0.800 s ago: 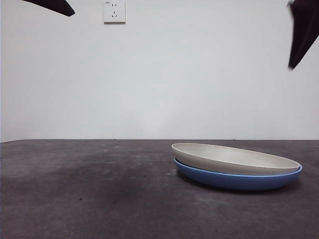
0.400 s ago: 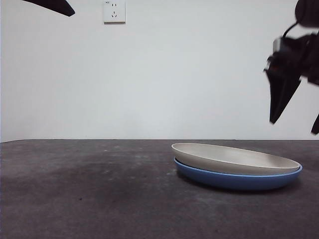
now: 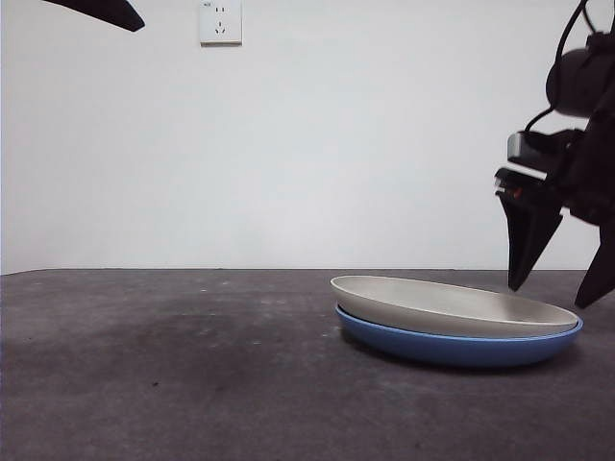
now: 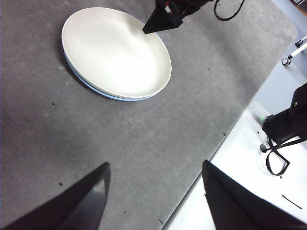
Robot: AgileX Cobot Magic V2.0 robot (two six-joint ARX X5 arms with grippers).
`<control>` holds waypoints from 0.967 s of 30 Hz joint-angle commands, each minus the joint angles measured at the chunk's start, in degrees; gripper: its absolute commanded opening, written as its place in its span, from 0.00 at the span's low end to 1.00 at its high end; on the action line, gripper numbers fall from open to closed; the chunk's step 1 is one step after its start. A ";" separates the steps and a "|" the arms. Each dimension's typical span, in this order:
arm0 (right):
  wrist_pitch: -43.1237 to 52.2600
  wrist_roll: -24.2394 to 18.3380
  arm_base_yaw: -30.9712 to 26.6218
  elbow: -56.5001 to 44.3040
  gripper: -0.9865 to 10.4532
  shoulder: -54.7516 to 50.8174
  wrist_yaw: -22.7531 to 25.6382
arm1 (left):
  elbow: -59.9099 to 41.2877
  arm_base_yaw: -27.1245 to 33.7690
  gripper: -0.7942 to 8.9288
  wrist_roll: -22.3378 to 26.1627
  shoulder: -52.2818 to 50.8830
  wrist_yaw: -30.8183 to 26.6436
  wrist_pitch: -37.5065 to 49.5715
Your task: Pick up the white plate, put it on the blue plate, put it on desk
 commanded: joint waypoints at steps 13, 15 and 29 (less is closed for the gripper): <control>2.71 -0.63 0.24 0.83 0.22 4.48 0.35 | 0.52 -0.26 0.40 0.22 0.31 0.46 0.48; 2.73 -0.61 0.22 0.83 0.21 4.48 0.52 | 0.52 -0.26 0.40 0.15 0.31 0.46 0.46; 2.67 -0.37 0.17 0.83 0.13 4.48 2.03 | 0.52 -0.26 0.40 0.02 0.31 0.46 -0.02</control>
